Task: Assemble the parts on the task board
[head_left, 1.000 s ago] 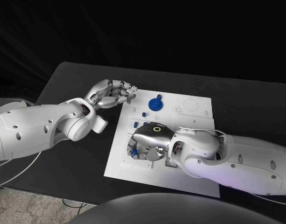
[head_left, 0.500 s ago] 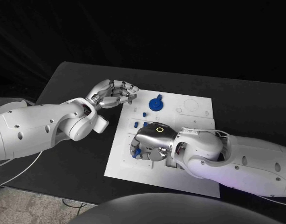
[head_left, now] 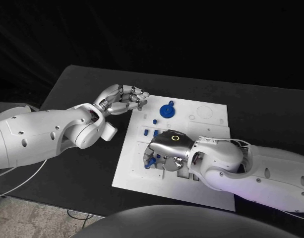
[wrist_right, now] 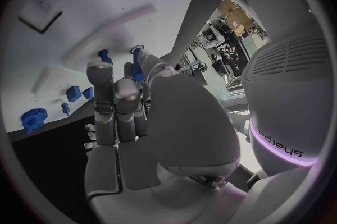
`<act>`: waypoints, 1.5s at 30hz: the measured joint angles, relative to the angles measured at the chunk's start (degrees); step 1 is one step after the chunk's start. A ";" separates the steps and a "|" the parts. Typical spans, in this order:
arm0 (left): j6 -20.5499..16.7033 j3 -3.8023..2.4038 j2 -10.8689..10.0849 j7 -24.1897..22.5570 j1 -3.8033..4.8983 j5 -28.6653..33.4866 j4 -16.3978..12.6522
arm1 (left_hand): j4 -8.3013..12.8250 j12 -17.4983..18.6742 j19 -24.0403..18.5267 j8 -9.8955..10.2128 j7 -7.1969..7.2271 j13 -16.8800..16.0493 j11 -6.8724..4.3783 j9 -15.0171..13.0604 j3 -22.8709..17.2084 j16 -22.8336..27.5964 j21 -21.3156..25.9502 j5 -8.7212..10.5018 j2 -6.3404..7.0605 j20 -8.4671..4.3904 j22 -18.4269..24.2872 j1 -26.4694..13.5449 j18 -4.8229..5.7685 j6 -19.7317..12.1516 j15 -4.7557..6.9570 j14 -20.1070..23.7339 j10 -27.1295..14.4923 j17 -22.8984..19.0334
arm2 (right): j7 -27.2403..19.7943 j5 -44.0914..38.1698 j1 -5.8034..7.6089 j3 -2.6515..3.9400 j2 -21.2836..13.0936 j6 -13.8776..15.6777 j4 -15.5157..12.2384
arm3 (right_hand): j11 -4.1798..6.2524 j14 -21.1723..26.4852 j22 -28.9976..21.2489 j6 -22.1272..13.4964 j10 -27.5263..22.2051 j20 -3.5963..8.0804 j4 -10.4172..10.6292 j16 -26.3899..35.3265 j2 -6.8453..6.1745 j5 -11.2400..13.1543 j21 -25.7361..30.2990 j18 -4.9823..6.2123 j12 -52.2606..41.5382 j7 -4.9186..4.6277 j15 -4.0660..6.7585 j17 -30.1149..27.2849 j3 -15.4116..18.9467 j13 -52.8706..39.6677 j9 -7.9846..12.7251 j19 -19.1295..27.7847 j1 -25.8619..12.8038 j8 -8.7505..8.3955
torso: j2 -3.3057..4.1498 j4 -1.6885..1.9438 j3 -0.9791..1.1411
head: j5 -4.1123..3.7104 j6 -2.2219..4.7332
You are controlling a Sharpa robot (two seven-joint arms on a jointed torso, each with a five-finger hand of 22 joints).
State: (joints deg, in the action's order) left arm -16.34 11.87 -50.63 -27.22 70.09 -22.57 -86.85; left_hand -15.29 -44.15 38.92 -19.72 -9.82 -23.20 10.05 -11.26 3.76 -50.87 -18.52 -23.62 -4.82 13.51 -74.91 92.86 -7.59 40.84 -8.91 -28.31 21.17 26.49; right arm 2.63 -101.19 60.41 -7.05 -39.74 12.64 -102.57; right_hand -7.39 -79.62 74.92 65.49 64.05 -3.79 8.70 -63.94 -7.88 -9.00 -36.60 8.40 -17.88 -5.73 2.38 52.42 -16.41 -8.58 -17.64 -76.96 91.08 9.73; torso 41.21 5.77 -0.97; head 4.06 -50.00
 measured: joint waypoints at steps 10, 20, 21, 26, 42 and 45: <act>0.07 0.00 0.33 0.26 0.00 0.04 0.32 | 0.00 0.00 0.00 0.00 0.00 0.08 0.00 0.04 0.00 0.00 0.00 0.00 -0.23 0.00 0.00 0.24 0.00 0.00 0.00 0.00 0.00 -0.07 | 0.27 -0.18 0.01 0.00 -0.66 -0.28 -0.89 | 0.10 0.43 -0.01 0.00 0.09 0.19 0.01 0.43 0.00 0.01 0.34 0.00 0.20 0.00 -0.01 -0.32 0.01 -0.01 -0.07 0.23 0.00 0.00 | 0.00 -0.03 0.00 | 0.31 0.00; 0.14 0.01 0.44 0.50 0.00 0.20 0.51 | 0.00 0.00 0.00 0.00 0.00 0.09 0.21 0.04 0.00 0.00 0.00 0.00 -0.23 0.00 0.01 0.23 0.00 0.00 0.00 0.00 -0.22 -0.07 | 1.10 -0.28 0.19 0.00 -0.35 -1.79 -1.69 | 0.16 2.07 -0.01 0.00 0.03 -0.22 0.01 2.64 0.00 0.04 4.20 0.01 0.39 0.00 -0.43 -2.44 0.01 -0.48 -0.30 2.08 0.00 -0.56 | 0.00 0.01 0.04 | 0.62 0.00; 0.15 0.01 0.47 0.53 0.00 0.22 0.54 | 0.00 0.00 0.00 0.00 0.00 0.14 0.21 0.04 0.00 0.00 0.00 0.00 -0.23 0.00 0.01 0.23 0.00 0.00 0.00 0.00 -0.22 -0.07 | 1.29 -0.31 0.21 0.00 -0.16 -2.13 -1.70 | 0.20 2.37 -0.01 -0.03 -0.01 -0.28 0.01 2.94 0.00 0.04 4.81 0.01 0.45 -0.04 -0.50 -2.73 0.01 -0.72 -0.30 2.40 0.00 -0.72 | 0.00 0.01 0.04 | 0.63 0.00; 0.26 0.01 0.63 0.66 0.00 0.32 0.65 | 0.00 0.00 0.00 0.00 0.00 0.15 0.21 0.09 0.00 0.00 0.00 0.00 -0.23 0.00 0.01 0.23 0.00 0.00 -0.12 0.12 -0.21 -0.07 | 2.17 -0.45 0.33 0.05 0.87 -3.61 -1.59 | 0.81 3.13 -0.02 -0.39 0.01 -0.56 0.17 3.54 0.14 0.04 6.70 0.01 0.60 -0.39 -0.66 -3.54 -0.14 -1.21 -0.16 3.23 -0.72 -1.34 | 0.00 -0.02 0.03 | 0.63 0.00; 1.20 0.04 0.98 1.14 -0.02 0.47 0.98 | 0.00 0.00 -0.20 0.00 0.00 0.37 0.21 0.10 0.00 -0.22 0.21 0.00 -0.23 0.20 -0.03 0.23 0.00 0.00 -0.20 0.20 -0.21 -0.19 | 3.47 -1.81 0.50 0.20 1.75 -5.22 -1.36 | 2.56 3.51 0.03 1.81 -1.74 -0.62 -0.07 4.22 1.00 -6.45 5.66 0.01 -3.82 0.74 -0.61 -3.31 0.92 -5.06 -1.56 3.70 -3.72 -0.50 | -0.01 0.01 0.05 | 0.81 0.00; 1.37 0.04 0.97 1.23 -0.02 0.47 0.99 | 0.00 0.00 -0.20 0.00 0.00 0.37 0.21 0.14 0.00 -0.22 0.21 0.00 -0.23 0.20 -0.03 0.23 0.00 0.00 -0.20 0.20 -0.21 -0.19 | 3.37 -2.04 0.49 0.16 1.50 -4.91 -1.58 | 2.56 3.51 0.02 1.81 -1.74 -0.62 -0.07 4.22 0.93 -6.55 5.66 0.01 -4.01 0.74 -0.62 -3.31 0.92 -5.53 -1.73 3.70 -3.96 -0.32 | 0.03 0.01 0.07 | 0.98 0.00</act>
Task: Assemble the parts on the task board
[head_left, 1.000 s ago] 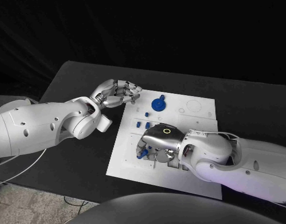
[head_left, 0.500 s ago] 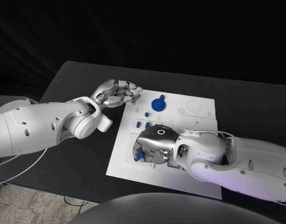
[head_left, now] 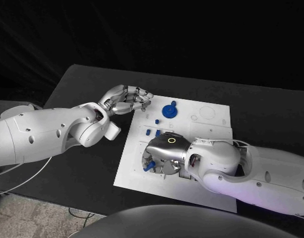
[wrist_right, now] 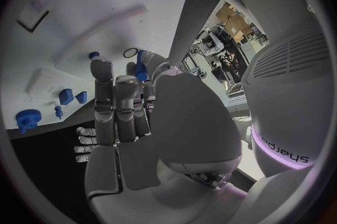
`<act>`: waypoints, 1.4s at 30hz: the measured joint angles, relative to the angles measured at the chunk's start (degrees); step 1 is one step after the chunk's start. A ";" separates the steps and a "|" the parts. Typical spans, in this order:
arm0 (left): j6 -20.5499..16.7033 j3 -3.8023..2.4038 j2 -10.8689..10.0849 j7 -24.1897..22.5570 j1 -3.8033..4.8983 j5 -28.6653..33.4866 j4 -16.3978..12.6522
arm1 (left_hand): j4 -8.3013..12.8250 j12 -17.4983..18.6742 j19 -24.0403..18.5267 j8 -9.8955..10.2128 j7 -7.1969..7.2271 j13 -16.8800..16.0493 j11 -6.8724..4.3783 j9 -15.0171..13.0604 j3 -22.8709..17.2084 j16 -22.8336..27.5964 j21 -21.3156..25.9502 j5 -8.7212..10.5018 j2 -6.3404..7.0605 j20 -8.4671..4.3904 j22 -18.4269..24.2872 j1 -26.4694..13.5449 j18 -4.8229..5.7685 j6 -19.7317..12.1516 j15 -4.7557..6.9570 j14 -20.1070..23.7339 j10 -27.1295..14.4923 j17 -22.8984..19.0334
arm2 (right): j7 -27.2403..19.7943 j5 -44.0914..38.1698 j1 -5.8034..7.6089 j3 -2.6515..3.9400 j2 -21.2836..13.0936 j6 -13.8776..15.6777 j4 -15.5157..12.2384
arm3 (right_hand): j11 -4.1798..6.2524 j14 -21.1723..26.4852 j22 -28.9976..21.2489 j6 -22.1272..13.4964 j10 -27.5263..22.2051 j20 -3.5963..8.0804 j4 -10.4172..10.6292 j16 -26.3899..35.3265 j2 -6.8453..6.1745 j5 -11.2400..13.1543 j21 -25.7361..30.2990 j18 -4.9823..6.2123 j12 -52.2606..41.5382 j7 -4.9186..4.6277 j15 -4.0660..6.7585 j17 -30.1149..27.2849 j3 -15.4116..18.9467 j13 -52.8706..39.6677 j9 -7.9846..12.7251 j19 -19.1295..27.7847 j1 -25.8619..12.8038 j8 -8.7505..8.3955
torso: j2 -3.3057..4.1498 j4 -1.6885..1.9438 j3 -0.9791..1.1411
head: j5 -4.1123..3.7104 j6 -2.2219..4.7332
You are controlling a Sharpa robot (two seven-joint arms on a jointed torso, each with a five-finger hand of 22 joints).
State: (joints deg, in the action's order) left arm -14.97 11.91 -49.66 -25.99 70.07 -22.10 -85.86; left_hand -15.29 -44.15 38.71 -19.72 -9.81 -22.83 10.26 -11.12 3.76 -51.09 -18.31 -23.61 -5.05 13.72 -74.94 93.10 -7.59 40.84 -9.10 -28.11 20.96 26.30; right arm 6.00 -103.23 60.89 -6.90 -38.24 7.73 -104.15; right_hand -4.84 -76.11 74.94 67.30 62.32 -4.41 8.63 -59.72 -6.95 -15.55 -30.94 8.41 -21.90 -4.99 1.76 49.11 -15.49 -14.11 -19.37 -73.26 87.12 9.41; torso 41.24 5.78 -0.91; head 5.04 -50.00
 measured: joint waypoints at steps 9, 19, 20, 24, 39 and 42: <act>0.46 0.02 0.10 0.27 -0.02 0.02 0.16 | 0.00 0.00 0.00 -0.22 0.00 0.07 0.00 0.00 0.00 0.00 0.00 0.00 0.00 0.00 0.01 0.00 0.00 0.00 0.00 0.00 0.00 0.00 | 0.32 -0.94 2.36 -0.08 -0.59 -0.63 -1.32 | 0.28 0.29 -0.01 -0.01 -0.28 0.00 -0.18 0.87 -0.03 -2.59 0.54 0.00 -1.30 0.00 0.30 -1.23 -0.17 -1.14 -0.43 0.00 -0.39 0.05 | -0.03 -0.04 -0.03 | 0.13 0.00; 1.13 0.03 0.42 0.57 -0.05 0.18 0.34 | -0.17 -0.24 0.00 -0.22 0.00 0.14 0.21 0.00 -0.17 0.00 0.00 0.00 -0.46 0.00 0.01 -0.01 0.00 0.00 0.00 0.00 0.22 -0.05 | 1.21 -2.52 3.63 -0.07 0.94 -5.40 -1.73 | 0.61 0.70 -0.02 -0.04 -0.61 0.21 -0.58 2.34 -0.07 -6.94 1.82 0.00 -2.21 0.00 0.29 -2.43 -0.43 -3.11 -0.84 0.21 -2.02 0.04 | -0.01 0.01 -0.03 | 0.32 0.00; 1.20 0.03 0.43 0.61 -0.06 0.20 0.36 | -0.17 -0.24 0.00 -0.22 0.00 0.14 0.21 0.00 -0.17 0.00 0.00 0.00 -0.46 0.00 0.01 -0.01 0.00 0.00 0.00 0.00 0.22 -0.05 | 1.30 -2.63 3.66 -0.07 1.09 -5.98 -1.73 | 0.63 0.80 -0.02 -0.05 -0.63 0.21 -0.64 2.53 -0.16 -7.08 2.05 0.00 -2.21 -0.01 0.20 -2.59 -0.49 -3.11 -0.83 0.20 -2.11 0.04 | 0.00 0.01 -0.02 | 0.39 0.00; 1.49 0.03 0.53 0.78 -0.07 0.34 0.48 | -0.17 -0.24 0.00 -0.22 0.00 0.18 0.21 -0.01 -0.17 0.00 0.00 0.00 -0.46 0.00 0.02 -0.01 0.00 0.00 0.00 0.00 0.22 -0.05 | 1.79 -2.97 3.74 -0.09 1.66 -8.43 -1.64 | 0.81 1.03 -0.02 -0.08 -0.81 0.20 -0.67 3.24 -0.02 -7.42 2.88 0.00 -2.23 -0.03 0.22 -3.24 -0.51 -3.19 -0.84 0.62 -2.61 -0.01 | 0.02 0.01 -0.02 | 0.48 0.00; 2.31 0.04 0.91 1.27 -0.26 1.13 0.84 | -0.17 -0.24 0.00 -0.44 0.00 0.24 0.20 -0.01 -0.17 0.00 0.00 0.00 -0.45 0.00 0.02 -0.01 0.00 0.00 0.00 0.00 0.21 -0.04 | 2.85 -3.22 3.88 0.03 2.43 -12.10 -1.17 | 1.02 2.49 -0.03 -0.52 -1.02 -0.16 -0.96 5.44 -0.22 -7.44 6.13 0.00 -2.27 0.16 -0.05 -5.27 -0.80 -3.56 -0.83 1.89 -3.24 -0.11 | -0.02 -0.04 -0.04 | 0.76 0.00; 2.41 0.04 0.92 1.34 -0.28 1.21 0.85 | -0.17 -0.24 0.00 -0.44 0.00 0.24 0.20 -0.01 -0.17 0.00 0.00 0.00 -0.45 0.00 0.03 -0.01 0.00 0.00 0.00 0.00 0.22 -0.04 | 3.05 -3.23 3.89 0.03 2.49 -12.12 -1.16 | 1.02 2.55 -0.03 -0.53 -1.02 0.01 -1.14 5.64 -0.37 -7.43 6.88 0.00 -2.27 0.16 -0.11 -5.70 -0.98 -3.65 -0.83 2.05 -3.38 -0.15 | -0.01 -0.03 -0.03 | 0.81 0.00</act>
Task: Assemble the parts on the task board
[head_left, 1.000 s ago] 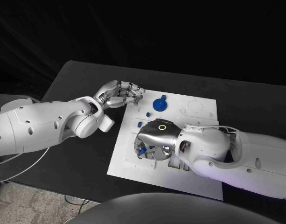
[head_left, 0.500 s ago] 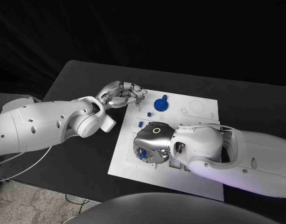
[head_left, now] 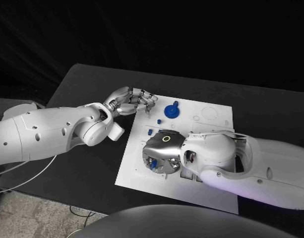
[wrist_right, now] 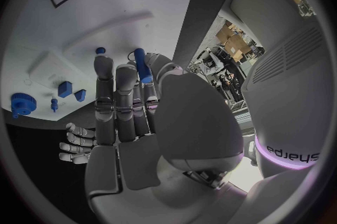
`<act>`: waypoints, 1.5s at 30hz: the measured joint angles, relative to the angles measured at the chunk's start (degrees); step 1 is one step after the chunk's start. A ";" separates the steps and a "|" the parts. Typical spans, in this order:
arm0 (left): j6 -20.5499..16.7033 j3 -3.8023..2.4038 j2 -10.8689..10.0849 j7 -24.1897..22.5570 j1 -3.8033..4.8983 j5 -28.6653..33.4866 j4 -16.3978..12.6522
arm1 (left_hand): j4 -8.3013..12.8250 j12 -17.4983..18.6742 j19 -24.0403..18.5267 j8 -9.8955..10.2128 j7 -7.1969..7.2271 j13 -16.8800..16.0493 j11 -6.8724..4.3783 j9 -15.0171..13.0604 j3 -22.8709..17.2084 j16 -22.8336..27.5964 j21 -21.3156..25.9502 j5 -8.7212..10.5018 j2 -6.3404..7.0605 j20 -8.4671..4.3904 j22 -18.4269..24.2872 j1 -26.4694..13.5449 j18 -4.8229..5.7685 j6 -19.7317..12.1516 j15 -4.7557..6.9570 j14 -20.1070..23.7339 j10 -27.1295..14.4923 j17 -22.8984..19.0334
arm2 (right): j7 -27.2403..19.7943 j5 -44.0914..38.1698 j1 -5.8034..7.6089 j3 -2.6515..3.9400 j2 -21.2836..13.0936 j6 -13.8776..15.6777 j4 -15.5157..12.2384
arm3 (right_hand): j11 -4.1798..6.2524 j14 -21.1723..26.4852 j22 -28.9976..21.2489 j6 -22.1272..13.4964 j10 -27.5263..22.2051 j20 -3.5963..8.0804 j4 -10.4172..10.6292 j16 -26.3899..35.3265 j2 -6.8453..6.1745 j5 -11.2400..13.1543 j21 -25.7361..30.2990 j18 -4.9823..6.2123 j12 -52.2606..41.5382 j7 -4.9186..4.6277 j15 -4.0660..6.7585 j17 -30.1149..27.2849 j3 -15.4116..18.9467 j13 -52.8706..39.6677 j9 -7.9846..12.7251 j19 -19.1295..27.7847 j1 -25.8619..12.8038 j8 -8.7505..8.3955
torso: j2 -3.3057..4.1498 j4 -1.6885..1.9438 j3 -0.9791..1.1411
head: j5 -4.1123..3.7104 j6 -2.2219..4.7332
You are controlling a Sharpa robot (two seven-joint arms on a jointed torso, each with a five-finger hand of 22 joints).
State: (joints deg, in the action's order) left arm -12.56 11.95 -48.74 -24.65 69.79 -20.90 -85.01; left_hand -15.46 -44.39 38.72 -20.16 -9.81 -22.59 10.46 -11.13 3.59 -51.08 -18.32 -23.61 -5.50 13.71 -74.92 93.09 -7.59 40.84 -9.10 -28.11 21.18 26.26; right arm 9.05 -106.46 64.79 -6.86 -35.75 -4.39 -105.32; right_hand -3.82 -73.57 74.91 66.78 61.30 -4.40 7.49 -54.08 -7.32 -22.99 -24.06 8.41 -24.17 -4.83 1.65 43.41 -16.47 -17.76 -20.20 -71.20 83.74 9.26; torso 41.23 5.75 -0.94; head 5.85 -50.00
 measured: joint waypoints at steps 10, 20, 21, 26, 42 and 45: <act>0.23 0.00 0.03 0.25 -0.05 0.15 0.06 | 0.00 0.00 0.00 0.00 0.00 0.00 0.00 0.00 0.00 0.00 0.00 0.00 0.00 0.00 0.00 0.00 0.00 0.00 0.00 0.00 0.00 0.00 | 0.37 -0.53 -0.01 -0.04 0.06 0.38 -0.04 | 0.12 0.00 -0.01 -0.01 -0.12 -0.21 -1.02 0.35 -0.08 0.29 0.22 0.00 -0.67 0.00 0.00 0.59 -0.55 -0.48 -0.03 0.21 -0.08 -0.06 | 0.01 0.00 0.01 | 0.12 0.00; 0.43 0.01 0.08 0.42 -0.09 0.19 0.09 | 0.00 0.00 0.00 0.00 0.00 -0.01 0.00 0.00 0.00 0.00 0.00 0.00 0.00 0.00 0.01 0.00 0.00 0.00 0.00 0.00 0.00 0.01 | 0.46 -2.11 -0.06 -0.04 0.55 0.64 0.24 | 0.20 0.00 -0.01 0.00 -0.20 0.00 -1.91 0.35 -0.39 1.14 0.27 0.90 -1.11 -0.01 0.00 0.60 -0.80 -1.30 -0.33 0.41 0.28 -0.09 | 0.04 -0.03 0.01 | 0.12 0.00; 0.46 0.01 0.09 0.44 -0.10 0.19 0.09 | 0.00 0.00 0.00 0.00 0.00 -0.01 0.00 0.00 0.00 0.00 0.00 0.00 0.00 0.00 0.01 0.00 0.00 0.00 0.00 0.00 0.00 0.00 | 0.46 -2.27 -0.07 -0.03 0.57 0.69 0.28 | 0.20 0.00 0.01 0.02 -0.20 0.00 -1.91 0.35 -0.39 1.15 0.51 0.90 -1.11 -0.03 0.00 0.53 -0.80 -1.36 -0.33 0.41 0.28 -0.09 | 0.04 -0.02 0.01 | 0.12 0.00; 0.56 0.01 0.11 0.54 -0.11 0.20 0.11 | 0.00 0.00 0.00 0.00 0.00 -0.01 0.00 0.00 0.00 0.00 0.00 0.00 0.00 0.00 0.01 0.00 0.01 0.00 0.00 0.00 0.00 0.01 | 0.46 -2.72 -0.10 -0.03 0.64 0.93 0.46 | 0.41 0.00 0.04 -0.06 -0.42 0.00 -1.91 0.35 -0.31 1.17 0.66 0.90 -1.46 -0.30 0.00 0.49 -0.80 -1.59 -0.33 0.41 0.36 -0.23 | 0.04 -0.02 0.00 | 0.12 0.00; 0.96 0.01 0.26 0.82 -0.18 0.23 0.21 | 0.00 0.00 0.00 0.00 0.00 0.09 0.43 -0.01 0.00 0.00 0.00 0.00 -0.23 0.00 0.01 -0.23 0.00 0.00 -0.16 0.16 -0.01 -0.06 | 0.21 -2.91 -0.31 -0.02 0.58 2.10 0.93 | 0.60 0.00 0.02 -0.45 -0.63 -0.01 -2.06 0.34 -0.13 2.82 0.93 0.90 -1.90 -0.68 0.00 0.41 -0.95 -2.07 -0.17 0.41 0.54 -0.70 | -0.02 -0.01 0.00 | 0.16 0.00; 1.06 0.01 0.27 0.89 -0.21 0.23 0.24 | 0.00 0.00 0.00 0.00 0.00 0.08 0.43 -0.01 0.00 0.00 0.00 0.00 -0.23 0.00 -0.02 -0.23 0.01 0.00 -0.15 0.15 -0.01 -0.06 | 0.09 -2.85 -0.42 -0.02 0.62 2.40 1.04 | 0.61 -0.01 0.02 -0.45 -0.64 -0.01 -2.06 0.35 -0.09 2.84 1.17 0.90 -1.93 -0.67 -0.01 0.41 -0.95 -2.40 -0.06 0.40 0.58 -0.72 | -0.02 0.00 0.00 | 0.20 0.00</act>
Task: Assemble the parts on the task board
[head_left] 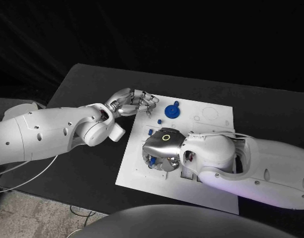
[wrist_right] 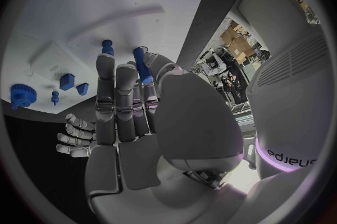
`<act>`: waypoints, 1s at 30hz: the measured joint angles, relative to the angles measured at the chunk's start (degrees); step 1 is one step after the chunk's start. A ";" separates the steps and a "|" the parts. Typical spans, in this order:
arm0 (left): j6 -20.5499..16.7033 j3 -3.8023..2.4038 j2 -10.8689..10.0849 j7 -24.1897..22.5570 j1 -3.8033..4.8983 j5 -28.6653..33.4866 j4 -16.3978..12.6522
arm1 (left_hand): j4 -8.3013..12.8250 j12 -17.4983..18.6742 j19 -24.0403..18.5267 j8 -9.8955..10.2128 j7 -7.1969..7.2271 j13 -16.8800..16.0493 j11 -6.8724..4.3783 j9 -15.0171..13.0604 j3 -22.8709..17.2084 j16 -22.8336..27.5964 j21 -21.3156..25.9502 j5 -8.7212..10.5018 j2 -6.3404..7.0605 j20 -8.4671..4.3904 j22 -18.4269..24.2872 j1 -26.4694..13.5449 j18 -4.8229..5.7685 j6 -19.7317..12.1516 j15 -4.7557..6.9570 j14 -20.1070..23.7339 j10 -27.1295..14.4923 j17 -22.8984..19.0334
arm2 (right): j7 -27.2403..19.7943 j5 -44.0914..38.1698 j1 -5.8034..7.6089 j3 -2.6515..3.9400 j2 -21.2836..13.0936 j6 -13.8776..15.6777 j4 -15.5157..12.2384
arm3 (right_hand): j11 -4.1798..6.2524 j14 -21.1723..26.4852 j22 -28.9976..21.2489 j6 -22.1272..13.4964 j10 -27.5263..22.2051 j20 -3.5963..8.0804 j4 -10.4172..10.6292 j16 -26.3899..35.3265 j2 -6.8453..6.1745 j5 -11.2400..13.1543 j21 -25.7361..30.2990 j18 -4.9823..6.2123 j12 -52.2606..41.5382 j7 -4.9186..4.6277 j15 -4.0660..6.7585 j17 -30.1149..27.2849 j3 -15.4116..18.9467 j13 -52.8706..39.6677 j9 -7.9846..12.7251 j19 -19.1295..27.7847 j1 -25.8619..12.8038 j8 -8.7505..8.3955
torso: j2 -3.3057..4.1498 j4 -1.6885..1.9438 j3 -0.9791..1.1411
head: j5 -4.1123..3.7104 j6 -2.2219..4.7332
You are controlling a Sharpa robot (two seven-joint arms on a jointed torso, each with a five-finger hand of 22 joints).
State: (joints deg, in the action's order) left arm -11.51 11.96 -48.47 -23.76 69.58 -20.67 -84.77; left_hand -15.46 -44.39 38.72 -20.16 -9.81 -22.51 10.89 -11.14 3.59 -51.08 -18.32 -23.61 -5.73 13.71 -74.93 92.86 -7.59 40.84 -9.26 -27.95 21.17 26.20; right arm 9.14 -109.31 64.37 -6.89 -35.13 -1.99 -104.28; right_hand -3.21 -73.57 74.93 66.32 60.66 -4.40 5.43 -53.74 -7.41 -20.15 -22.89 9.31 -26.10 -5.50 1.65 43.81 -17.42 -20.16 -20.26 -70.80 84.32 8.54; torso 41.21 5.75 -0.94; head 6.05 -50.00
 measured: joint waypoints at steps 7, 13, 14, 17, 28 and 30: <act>0.16 0.00 0.01 0.14 -0.05 0.01 0.06 | 0.00 0.00 0.00 0.00 -0.01 0.00 0.00 0.01 0.00 -0.07 0.00 0.00 0.00 0.00 -0.01 0.00 0.00 -0.01 0.01 -0.01 0.00 0.00 | -0.19 0.18 -0.38 0.02 0.13 0.34 0.04 | 0.00 0.41 -0.01 -0.10 0.00 0.08 -0.38 0.56 0.00 0.23 0.62 -0.01 -0.52 0.10 -0.01 -0.52 -0.38 -0.19 -0.03 0.33 0.00 -0.26 | 0.00 0.02 0.01 | 0.12 0.00; 0.29 0.00 0.01 0.31 -0.08 0.01 0.10 | 0.00 0.00 0.00 0.00 -0.22 0.05 0.00 0.05 0.00 -0.23 0.00 0.00 0.00 0.00 -0.01 0.00 0.00 -0.22 0.01 -0.02 0.00 0.00 | -0.31 0.42 -0.55 -0.01 0.17 0.44 0.02 | -0.01 0.61 -0.01 -0.10 0.01 -0.01 -0.62 0.96 0.00 0.44 1.29 -0.01 -0.73 0.12 0.20 -0.95 -0.32 -0.28 -0.11 0.41 0.00 -0.37 | 0.01 0.00 0.02 | 0.16 0.00; 0.32 0.00 0.01 0.35 -0.08 0.01 0.11 | 0.00 0.00 0.00 0.00 -0.21 0.05 0.00 0.05 0.00 -0.23 0.00 0.00 0.00 0.00 -0.01 0.00 0.00 -0.22 0.02 -0.02 0.00 0.00 | -0.31 0.45 -0.55 0.00 0.18 0.47 0.04 | -0.01 0.61 -0.01 -0.11 0.01 0.00 -0.62 1.10 0.00 0.44 1.52 -0.01 -0.73 0.12 0.20 -1.04 -0.32 -0.26 -0.11 0.41 0.00 -0.37 | 0.02 -0.01 0.02 | 0.16 0.00; 0.39 0.00 0.02 0.45 -0.09 0.01 0.12 | 0.00 0.00 0.00 0.00 -0.21 0.04 0.00 0.05 0.00 -0.23 0.00 0.00 0.00 0.00 0.00 0.00 0.00 -0.22 0.02 -0.02 0.00 0.00 | -0.31 0.51 -0.57 0.01 0.22 0.51 0.06 | -0.01 0.61 -0.01 -0.11 0.02 0.00 -0.62 1.11 0.00 0.45 1.53 -0.01 -0.72 0.13 0.20 -1.04 -0.32 -0.16 -0.11 0.41 0.00 -0.42 | 0.04 -0.03 0.01 | 0.14 0.00; 0.67 0.00 0.01 0.93 -0.11 0.02 0.15 | 0.00 0.00 0.00 0.00 -0.21 0.04 -0.01 0.05 0.00 -0.23 0.00 0.00 0.00 0.00 0.00 0.00 0.00 -0.22 0.02 -0.02 0.00 0.01 | -0.15 0.57 -0.63 0.00 0.12 0.69 -0.06 | 0.10 2.41 -0.02 -3.06 -0.34 -0.30 -0.77 2.86 0.00 2.51 4.37 0.00 0.34 -0.14 -0.30 -2.55 -0.47 -0.45 0.55 2.00 -0.01 -2.06 | 0.05 -0.02 0.02 | 0.11 0.00; 0.71 0.00 0.00 1.00 -0.12 0.02 0.17 | 0.00 0.00 0.00 0.00 -0.21 0.04 -0.01 0.05 0.00 -0.23 0.00 0.00 0.00 0.00 0.00 0.00 0.00 -0.21 0.02 -0.02 0.00 0.01 | -0.07 0.45 -0.66 -0.04 0.09 0.70 -0.09 | 0.29 3.79 -0.02 -5.46 -3.71 -0.51 -0.94 4.13 -0.33 4.36 5.13 -0.01 1.31 0.46 -0.47 -3.78 -0.65 -0.34 1.26 2.76 -0.34 -3.48 | 0.05 -0.02 0.02 | 0.12 0.00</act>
State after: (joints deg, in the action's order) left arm -10.80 11.96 -48.47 -22.76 69.46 -20.65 -84.60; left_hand -15.46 -44.39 38.72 -20.15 -10.02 -22.47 10.88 -11.09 3.59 -51.31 -18.32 -23.61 -5.73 13.71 -74.93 92.86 -7.59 40.63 -9.24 -27.97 21.17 26.21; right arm 9.07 -108.86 63.71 -6.92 -35.04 -1.29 -104.36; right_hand -2.92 -69.78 74.91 60.87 56.95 -4.91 4.49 -49.61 -7.74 -15.79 -17.76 9.30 -24.80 -5.04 1.18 40.04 -18.07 -20.50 -19.00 -68.03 83.98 5.06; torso 41.26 5.72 -0.92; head 6.16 -50.00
